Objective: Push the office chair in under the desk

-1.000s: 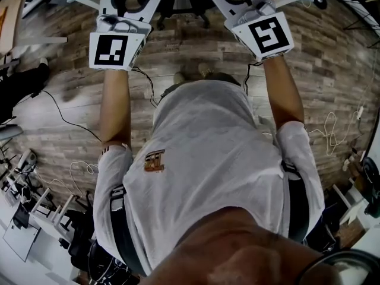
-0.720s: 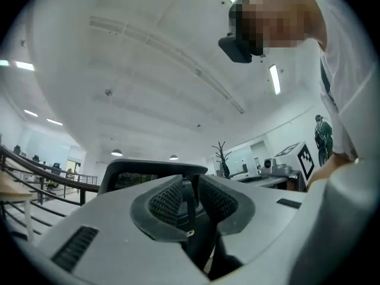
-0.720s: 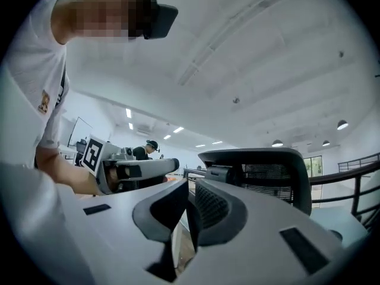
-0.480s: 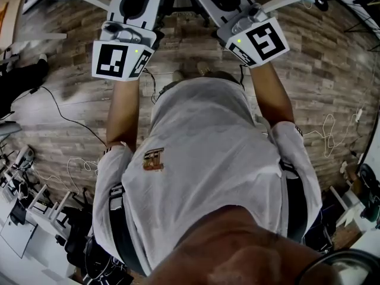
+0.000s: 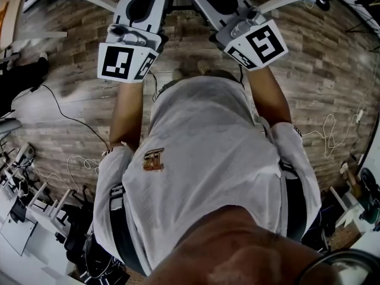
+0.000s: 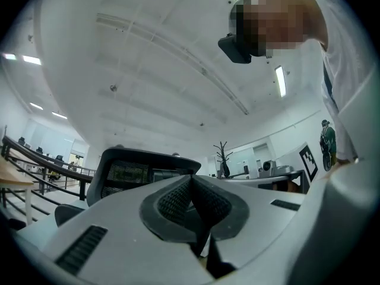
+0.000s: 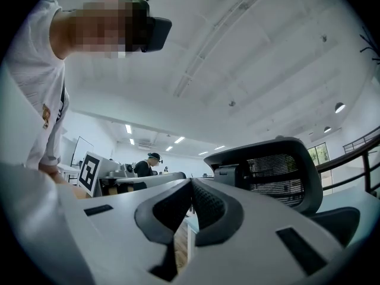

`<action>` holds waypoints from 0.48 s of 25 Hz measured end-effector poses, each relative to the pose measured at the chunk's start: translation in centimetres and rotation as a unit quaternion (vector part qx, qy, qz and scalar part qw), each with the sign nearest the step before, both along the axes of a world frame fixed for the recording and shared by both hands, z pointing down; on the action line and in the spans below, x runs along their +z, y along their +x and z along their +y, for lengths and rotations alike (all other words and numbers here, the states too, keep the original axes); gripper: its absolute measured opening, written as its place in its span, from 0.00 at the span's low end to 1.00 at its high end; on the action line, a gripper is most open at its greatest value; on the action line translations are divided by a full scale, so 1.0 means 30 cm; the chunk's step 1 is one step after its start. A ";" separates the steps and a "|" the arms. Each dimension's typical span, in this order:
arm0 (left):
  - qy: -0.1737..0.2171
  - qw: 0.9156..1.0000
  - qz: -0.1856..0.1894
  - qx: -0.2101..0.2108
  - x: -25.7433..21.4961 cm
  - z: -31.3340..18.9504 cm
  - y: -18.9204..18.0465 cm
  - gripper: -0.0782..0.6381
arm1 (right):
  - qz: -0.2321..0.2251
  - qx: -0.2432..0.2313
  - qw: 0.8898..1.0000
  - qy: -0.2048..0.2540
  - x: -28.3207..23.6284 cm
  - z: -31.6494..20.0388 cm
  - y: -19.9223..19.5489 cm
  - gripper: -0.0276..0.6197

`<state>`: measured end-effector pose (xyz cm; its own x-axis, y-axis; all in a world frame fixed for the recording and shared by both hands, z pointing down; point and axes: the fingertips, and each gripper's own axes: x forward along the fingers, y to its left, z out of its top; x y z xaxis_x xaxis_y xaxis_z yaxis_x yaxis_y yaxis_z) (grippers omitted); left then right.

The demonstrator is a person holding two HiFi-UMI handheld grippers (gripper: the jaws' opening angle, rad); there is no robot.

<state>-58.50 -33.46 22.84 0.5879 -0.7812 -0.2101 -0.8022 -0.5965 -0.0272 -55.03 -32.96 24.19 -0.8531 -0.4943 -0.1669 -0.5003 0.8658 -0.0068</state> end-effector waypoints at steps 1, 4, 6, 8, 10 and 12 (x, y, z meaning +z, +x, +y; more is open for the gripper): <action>-0.001 1.000 -0.001 0.000 0.001 0.000 0.003 0.14 | 0.001 -0.001 1.000 -0.001 0.002 0.001 0.002 0.10; -0.002 1.000 -0.002 -0.001 0.007 0.006 0.012 0.14 | 0.002 -0.003 1.000 -0.002 0.012 0.010 0.009 0.10; -0.002 1.000 -0.002 -0.001 0.012 0.013 0.018 0.14 | 0.002 -0.005 1.000 -0.004 0.019 0.016 0.013 0.10; -0.002 1.000 -0.002 -0.002 0.015 0.018 0.023 0.14 | 0.002 -0.006 1.000 -0.005 0.024 0.021 0.017 0.10; -0.003 1.000 -0.002 -0.003 0.017 0.019 0.025 0.14 | 0.002 -0.008 1.000 -0.005 0.025 0.022 0.020 0.10; -0.004 1.000 -0.002 -0.004 0.015 0.018 0.027 0.14 | 0.003 -0.009 1.000 -0.006 0.023 0.021 0.022 0.10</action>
